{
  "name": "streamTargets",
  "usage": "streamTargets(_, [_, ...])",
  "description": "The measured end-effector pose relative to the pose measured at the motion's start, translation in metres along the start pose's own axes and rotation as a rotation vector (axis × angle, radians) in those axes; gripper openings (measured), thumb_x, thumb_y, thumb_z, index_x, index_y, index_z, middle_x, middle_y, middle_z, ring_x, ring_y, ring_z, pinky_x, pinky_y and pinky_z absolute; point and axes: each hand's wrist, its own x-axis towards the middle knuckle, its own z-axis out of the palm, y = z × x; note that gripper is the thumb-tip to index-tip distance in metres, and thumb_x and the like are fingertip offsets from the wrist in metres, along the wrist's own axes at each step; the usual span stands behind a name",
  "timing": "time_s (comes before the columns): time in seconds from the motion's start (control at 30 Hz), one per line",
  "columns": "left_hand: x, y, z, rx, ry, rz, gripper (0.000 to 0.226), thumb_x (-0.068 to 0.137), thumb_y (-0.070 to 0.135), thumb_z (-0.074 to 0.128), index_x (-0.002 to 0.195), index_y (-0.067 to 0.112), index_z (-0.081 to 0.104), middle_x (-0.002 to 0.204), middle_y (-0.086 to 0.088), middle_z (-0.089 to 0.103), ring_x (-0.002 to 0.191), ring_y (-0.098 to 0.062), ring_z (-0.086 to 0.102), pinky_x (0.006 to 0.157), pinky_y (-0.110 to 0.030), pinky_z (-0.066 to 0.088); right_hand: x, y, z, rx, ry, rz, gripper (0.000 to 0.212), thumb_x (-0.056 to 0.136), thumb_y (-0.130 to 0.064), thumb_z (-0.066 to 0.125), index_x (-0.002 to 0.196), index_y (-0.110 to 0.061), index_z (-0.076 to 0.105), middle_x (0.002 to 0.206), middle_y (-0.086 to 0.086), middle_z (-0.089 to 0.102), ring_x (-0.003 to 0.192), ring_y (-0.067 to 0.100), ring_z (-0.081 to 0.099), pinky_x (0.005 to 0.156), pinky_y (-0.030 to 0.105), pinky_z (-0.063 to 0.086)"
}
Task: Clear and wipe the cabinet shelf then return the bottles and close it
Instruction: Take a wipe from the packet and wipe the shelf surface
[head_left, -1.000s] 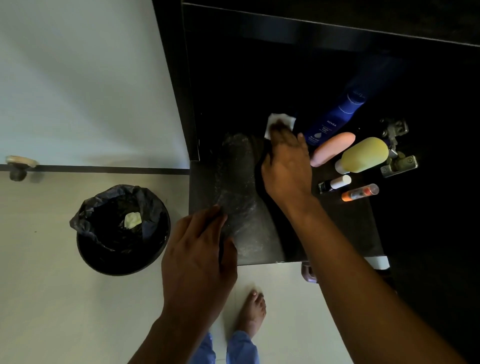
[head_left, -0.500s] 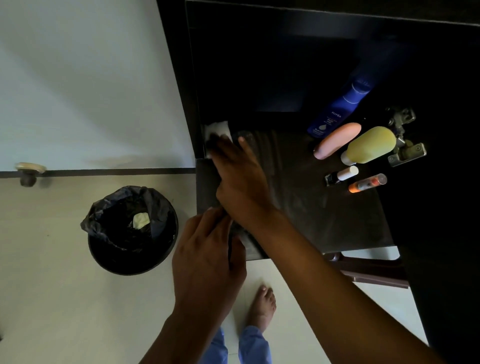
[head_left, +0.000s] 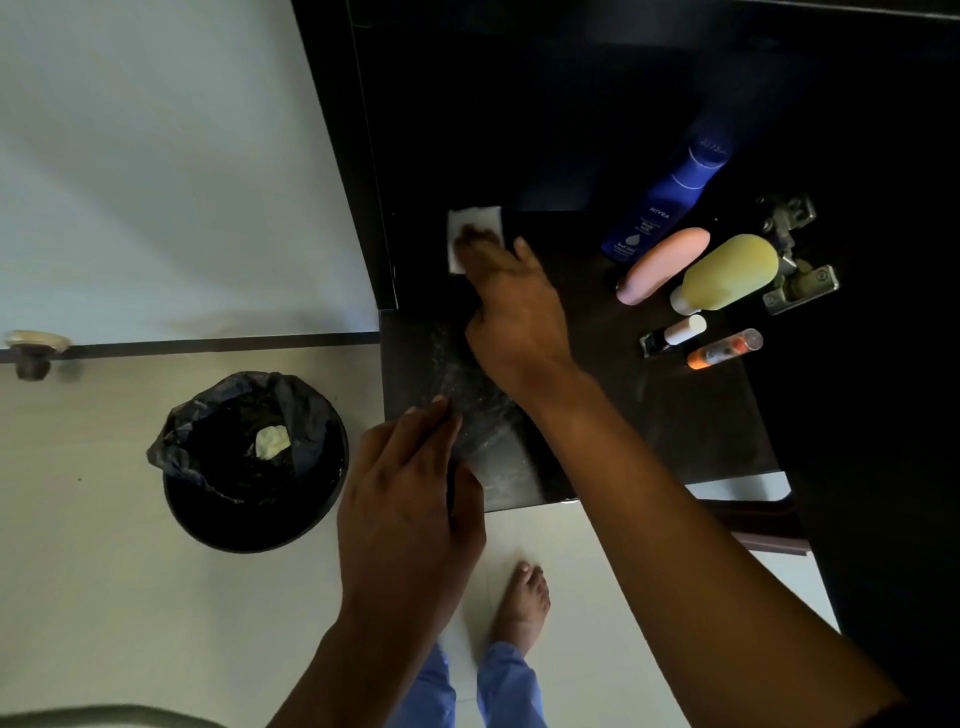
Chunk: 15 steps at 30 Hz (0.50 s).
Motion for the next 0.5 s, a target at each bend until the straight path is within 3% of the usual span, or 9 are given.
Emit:
streamTargets(0.1, [0.0,-0.002,-0.001,-0.008,-0.013,0.002,0.048,0.09,0.013,0.074,0.137,0.012,0.067,0.137,-0.003,0.068,0.121,-0.019,0.055,0.108,-0.013,0.023,-0.028,-0.009,0.001,-0.002,-0.04,-0.153,0.063,0.08,0.009,0.045,0.141,0.002,0.058,0.148,0.019,0.057,0.141,0.033,0.052,0.125,0.047,0.026])
streamTargets(0.17, [0.0,-0.002,-0.002,-0.018,-0.009,0.001,0.049,0.089,0.012,0.074,0.138,0.013,0.067,0.137,-0.002,0.068,0.122,-0.019,0.056,0.108,-0.012,0.023,-0.049,-0.006,-0.003,-0.034,-0.059,-0.093,0.063,0.08,0.007,0.053,0.143,0.001,0.056,0.151,0.017,0.055,0.143,0.03,0.05,0.126,0.045,0.023])
streamTargets(0.27, [-0.001,-0.001,0.0,-0.026,-0.005,0.002,0.05,0.089,0.013,0.075,0.139,0.012,0.066,0.14,-0.002,0.067,0.126,-0.02,0.055,0.109,-0.013,0.024,-0.05,0.004,-0.016,-0.106,-0.055,0.075,0.06,0.089,-0.007,0.043,0.148,0.0,0.051,0.156,0.018,0.048,0.148,0.029,0.044,0.129,0.045,0.021])
streamTargets(0.33, [-0.003,-0.001,0.002,-0.025,-0.001,0.0,0.051,0.09,0.013,0.074,0.14,0.012,0.065,0.143,-0.001,0.065,0.13,-0.02,0.053,0.11,-0.015,0.027,-0.032,0.009,-0.017,-0.136,-0.067,0.138,0.062,0.089,-0.014,0.05,0.15,-0.001,0.048,0.16,0.018,0.043,0.151,0.03,0.039,0.129,0.044,0.017])
streamTargets(0.5, [-0.003,-0.004,0.005,-0.01,-0.002,0.011,0.05,0.089,0.013,0.075,0.138,0.01,0.066,0.142,-0.003,0.065,0.129,-0.021,0.053,0.111,-0.015,0.025,-0.004,-0.005,-0.005,-0.028,-0.078,0.017,0.066,0.082,0.001,0.047,0.148,0.001,0.049,0.156,0.018,0.049,0.15,0.031,0.041,0.129,0.047,0.019])
